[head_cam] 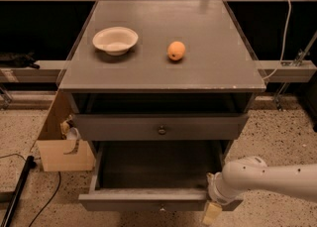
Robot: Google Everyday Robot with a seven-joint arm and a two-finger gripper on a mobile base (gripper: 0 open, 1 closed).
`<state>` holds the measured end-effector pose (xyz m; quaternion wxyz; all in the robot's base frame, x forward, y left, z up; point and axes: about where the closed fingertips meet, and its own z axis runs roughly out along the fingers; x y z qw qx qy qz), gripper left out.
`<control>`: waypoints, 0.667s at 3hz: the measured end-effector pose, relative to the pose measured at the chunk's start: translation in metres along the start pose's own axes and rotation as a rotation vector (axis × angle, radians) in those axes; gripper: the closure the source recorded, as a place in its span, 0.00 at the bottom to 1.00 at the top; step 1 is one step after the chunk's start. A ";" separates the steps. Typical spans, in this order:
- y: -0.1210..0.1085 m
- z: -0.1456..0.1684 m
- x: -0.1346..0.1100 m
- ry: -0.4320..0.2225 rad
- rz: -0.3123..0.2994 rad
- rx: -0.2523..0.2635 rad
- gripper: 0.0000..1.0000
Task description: Open middle drawer
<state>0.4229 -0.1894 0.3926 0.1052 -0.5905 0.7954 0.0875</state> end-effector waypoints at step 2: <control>0.007 0.001 0.003 0.014 -0.003 -0.005 0.49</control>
Offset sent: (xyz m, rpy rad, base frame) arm -0.0168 -0.0026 -0.0017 -0.0296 0.0143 0.0073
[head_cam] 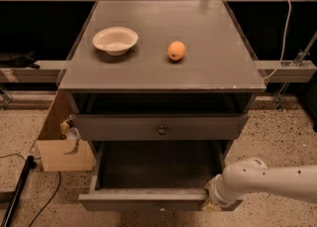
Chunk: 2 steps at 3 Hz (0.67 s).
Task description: Open middle drawer
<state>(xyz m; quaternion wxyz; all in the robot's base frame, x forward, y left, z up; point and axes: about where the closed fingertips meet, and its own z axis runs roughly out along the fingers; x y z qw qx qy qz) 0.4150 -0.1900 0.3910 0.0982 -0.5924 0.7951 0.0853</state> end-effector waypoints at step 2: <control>0.034 -0.007 0.016 -0.008 -0.005 0.005 0.95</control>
Offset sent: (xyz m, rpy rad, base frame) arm -0.2228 -0.0831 -0.0139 0.0526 0.0852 -0.1434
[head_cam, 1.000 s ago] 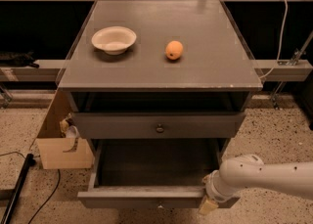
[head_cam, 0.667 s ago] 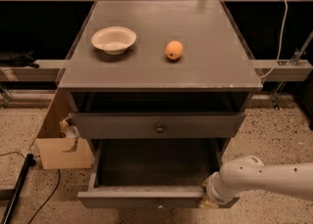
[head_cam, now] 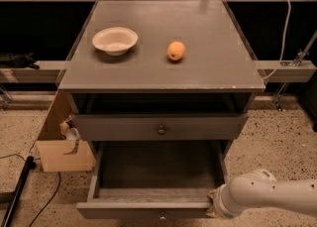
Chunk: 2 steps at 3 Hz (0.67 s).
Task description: Open middle drawer
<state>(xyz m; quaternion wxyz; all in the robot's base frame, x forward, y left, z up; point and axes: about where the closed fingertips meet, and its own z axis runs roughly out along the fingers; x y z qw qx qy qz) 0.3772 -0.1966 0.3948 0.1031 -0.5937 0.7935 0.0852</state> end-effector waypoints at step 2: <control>0.006 0.000 0.003 -0.005 0.011 -0.004 1.00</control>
Offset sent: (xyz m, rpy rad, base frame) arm -0.3001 -0.0895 -0.0250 0.1611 0.1257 -0.2484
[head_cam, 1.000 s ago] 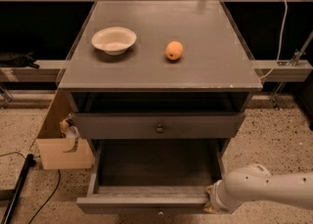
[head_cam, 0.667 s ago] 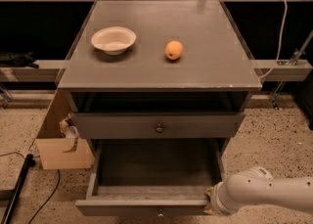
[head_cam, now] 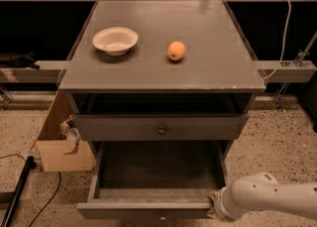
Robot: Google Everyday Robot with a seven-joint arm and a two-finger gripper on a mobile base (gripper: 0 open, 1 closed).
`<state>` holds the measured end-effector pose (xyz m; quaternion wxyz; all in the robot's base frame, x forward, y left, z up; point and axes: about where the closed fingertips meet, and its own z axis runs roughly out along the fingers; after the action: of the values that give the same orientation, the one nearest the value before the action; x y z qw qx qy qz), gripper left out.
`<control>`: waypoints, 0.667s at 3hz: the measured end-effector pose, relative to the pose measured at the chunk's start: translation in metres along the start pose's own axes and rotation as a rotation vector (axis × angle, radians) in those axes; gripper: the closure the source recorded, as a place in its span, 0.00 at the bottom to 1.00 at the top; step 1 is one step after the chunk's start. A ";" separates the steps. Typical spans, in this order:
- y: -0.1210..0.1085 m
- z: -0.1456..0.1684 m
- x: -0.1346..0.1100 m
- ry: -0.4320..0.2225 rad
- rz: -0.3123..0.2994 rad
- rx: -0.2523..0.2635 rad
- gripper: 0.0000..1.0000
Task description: Open middle drawer
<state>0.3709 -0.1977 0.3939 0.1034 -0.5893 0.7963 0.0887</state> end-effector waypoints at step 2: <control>0.000 0.000 0.000 0.000 0.000 0.000 0.51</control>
Offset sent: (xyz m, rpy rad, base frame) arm 0.0000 0.0000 0.0000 0.0000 0.0000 0.0000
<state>0.3709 -0.1977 0.3939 0.1034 -0.5893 0.7963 0.0887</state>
